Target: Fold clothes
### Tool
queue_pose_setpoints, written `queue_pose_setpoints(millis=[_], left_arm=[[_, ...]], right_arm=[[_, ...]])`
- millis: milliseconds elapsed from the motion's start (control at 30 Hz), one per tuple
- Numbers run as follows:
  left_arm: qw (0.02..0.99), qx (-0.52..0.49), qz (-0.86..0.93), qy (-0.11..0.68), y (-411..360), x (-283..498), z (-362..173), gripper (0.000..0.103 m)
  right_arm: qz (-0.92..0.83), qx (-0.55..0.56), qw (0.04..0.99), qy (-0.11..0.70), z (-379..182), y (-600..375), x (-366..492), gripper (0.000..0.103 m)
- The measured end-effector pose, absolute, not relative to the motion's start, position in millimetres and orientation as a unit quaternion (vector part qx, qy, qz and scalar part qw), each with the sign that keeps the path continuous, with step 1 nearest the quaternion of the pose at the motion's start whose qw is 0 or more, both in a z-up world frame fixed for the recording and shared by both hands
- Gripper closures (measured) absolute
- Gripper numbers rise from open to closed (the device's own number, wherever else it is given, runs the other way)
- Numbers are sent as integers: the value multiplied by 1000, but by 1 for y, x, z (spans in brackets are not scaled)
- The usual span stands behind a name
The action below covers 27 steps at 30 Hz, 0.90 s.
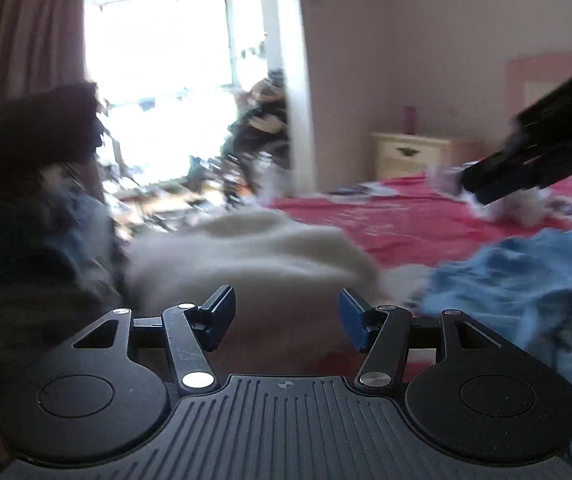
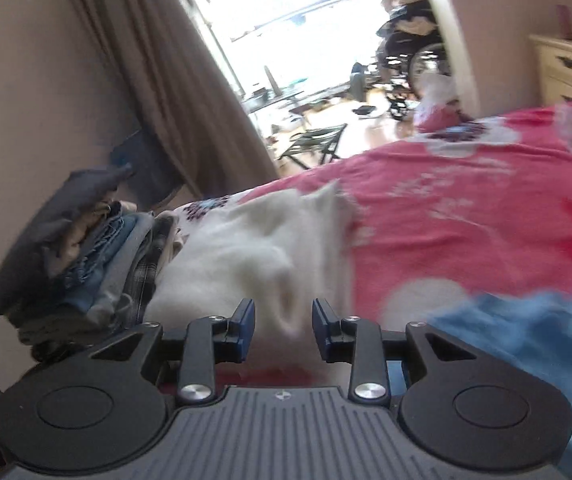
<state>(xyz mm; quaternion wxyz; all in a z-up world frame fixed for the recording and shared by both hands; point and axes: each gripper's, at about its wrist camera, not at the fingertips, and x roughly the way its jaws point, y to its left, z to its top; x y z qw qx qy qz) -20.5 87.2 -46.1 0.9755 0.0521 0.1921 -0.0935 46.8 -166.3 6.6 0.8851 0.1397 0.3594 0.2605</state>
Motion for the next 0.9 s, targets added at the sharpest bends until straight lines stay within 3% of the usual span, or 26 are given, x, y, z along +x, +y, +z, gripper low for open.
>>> queue_pose_setpoints(millis=[167, 367, 533, 633, 700, 800, 900], left_arm=[[949, -9, -194, 248, 55, -27, -60, 45], [922, 88, -254, 280, -18, -27, -96, 46], [916, 112, -239, 302, -36, -30, -114, 67], [913, 70, -235, 325, -26, -27, -115, 83], [913, 50, -232, 331, -19, -23, -119, 89], [915, 17, -230, 333, -6, -21, -116, 94], [912, -38, -224, 341, 14, -18, -112, 95]], right_arm=[[224, 176, 869, 404, 10, -222, -2, 66], [143, 300, 821, 464, -57, -256, 3, 63], [103, 344, 802, 477, -104, -254, 33, 62], [87, 335, 806, 480, -120, -248, 48, 74], [85, 347, 803, 477, -123, -249, 51, 94], [104, 344, 814, 456, -115, -244, 54, 102], [141, 336, 821, 440, -103, -231, 64, 102]])
